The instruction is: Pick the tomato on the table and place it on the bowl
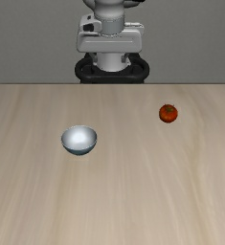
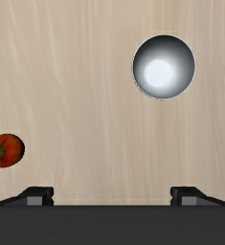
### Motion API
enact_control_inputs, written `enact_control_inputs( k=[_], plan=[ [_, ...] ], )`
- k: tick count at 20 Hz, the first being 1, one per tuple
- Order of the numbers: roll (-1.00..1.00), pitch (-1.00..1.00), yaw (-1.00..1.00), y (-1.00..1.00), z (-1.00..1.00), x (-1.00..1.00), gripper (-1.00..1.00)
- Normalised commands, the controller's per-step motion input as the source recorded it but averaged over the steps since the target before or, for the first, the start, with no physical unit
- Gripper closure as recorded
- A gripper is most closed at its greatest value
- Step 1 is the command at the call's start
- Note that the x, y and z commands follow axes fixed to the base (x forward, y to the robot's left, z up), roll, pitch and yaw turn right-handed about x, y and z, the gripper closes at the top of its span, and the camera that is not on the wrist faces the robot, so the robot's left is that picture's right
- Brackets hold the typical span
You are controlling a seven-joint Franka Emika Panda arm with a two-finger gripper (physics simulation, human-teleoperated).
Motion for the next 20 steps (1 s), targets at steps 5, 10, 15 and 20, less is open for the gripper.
enact_control_inputs(
  k=[5, 10, 15, 20],
  plan=[
    [0.0, 0.0, 0.0, 1.0, 0.0, 0.0, -1.0],
    [0.0, 0.0, 0.0, 1.0, 0.0, 0.0, -1.0],
    [0.0, 0.0, 0.0, 1.0, 0.0, 0.0, -1.0],
    [0.0, 0.0, 0.0, 0.4, -0.2, 0.0, -1.0]
  ],
)
